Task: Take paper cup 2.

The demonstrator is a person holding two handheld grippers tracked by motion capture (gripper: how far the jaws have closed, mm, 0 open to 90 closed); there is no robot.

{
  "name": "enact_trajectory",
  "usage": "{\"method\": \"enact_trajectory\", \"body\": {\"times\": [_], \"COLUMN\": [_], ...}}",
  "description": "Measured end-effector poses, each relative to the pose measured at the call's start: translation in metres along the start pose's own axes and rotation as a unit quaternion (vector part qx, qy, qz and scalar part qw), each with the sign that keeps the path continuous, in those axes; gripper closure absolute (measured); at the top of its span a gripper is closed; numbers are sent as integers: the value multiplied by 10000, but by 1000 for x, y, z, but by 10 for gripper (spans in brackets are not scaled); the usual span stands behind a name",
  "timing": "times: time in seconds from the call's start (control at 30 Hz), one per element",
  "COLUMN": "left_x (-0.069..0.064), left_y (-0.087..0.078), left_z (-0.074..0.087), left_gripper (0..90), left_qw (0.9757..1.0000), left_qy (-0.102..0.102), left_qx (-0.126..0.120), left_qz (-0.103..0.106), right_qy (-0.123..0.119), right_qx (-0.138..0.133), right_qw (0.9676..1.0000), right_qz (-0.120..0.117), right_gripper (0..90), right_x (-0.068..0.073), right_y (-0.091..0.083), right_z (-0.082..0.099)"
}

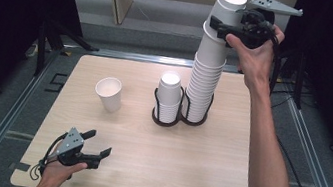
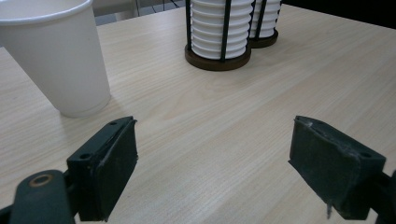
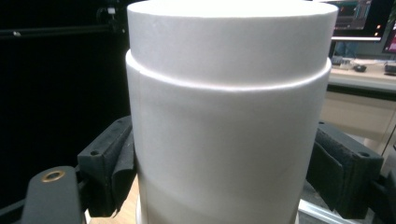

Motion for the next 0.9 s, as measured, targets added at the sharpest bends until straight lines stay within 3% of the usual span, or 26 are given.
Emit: {"method": "enact_trajectory", "body": {"times": [0.13,0.23,0.43,0.5,0.7,0.9], "left_x": [0,0,-1,-2,-1,-2], "left_y": [1,0,0,2,1,1], "left_z": [0,0,0,1,0,0], "left_gripper": [148,148,148,148,148,148], "left_qw": [10000,10000,10000,10000,10000,10000], "left_qy": [-16,10,28,-11,10,4], "left_qx": [-13,18,66,-21,18,-4], "left_qz": [21,24,13,36,25,34], "right_qy": [-81,-12,-92,-63,-139,-157], "right_qx": [-125,-197,-369,-362,-309,-110], "right_qw": [9999,9998,9993,9993,9994,9998], "right_qz": [38,12,46,57,-5,-72], "right_gripper": [184,184,184,184,184,184], "right_x": [0,-1,-5,-6,-2,3], "right_y": [-8,-12,-31,-41,-64,-94], "right_z": [-12,-18,-32,-34,-20,14]}}
Point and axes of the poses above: each handheld gripper's, and its own axes: y roughly forward along the jaws, z roughly out of its underside, x roughly to its left, the point moved 1 cm from there along y, roughly forward along the jaws, and after that the axes turned 11 degrees about -x, right-handed, at the moved point
